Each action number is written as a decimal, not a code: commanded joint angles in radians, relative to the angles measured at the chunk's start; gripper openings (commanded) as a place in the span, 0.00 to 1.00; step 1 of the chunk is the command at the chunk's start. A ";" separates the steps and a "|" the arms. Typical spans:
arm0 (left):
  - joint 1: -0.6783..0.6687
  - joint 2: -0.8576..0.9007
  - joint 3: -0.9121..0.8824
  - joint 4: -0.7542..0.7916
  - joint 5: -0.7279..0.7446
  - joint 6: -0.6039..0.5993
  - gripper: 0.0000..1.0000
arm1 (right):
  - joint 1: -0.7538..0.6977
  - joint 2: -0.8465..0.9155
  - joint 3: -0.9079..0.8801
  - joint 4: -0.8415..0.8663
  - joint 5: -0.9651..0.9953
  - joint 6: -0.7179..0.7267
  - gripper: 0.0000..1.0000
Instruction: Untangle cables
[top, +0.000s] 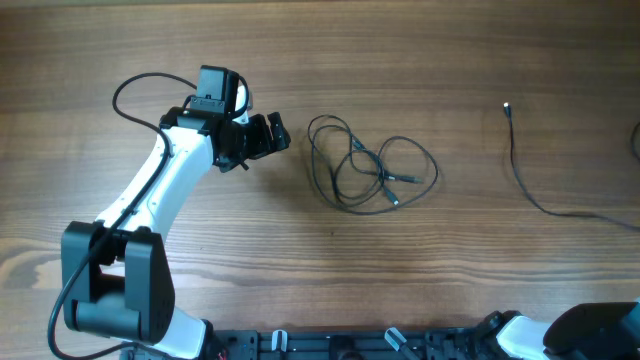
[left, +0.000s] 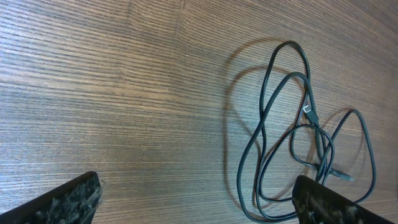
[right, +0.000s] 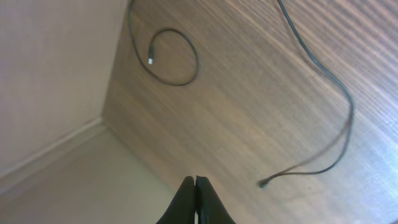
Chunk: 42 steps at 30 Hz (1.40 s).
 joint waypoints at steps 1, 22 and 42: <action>0.002 0.006 0.000 0.000 -0.002 -0.005 1.00 | 0.003 0.008 0.003 0.021 0.046 -0.139 0.19; 0.002 0.006 0.000 0.000 -0.002 -0.005 1.00 | 0.562 0.602 -0.014 0.385 0.079 -1.613 0.84; 0.002 0.006 0.000 0.000 -0.002 -0.005 1.00 | 0.557 0.641 0.008 0.074 0.005 -1.464 0.04</action>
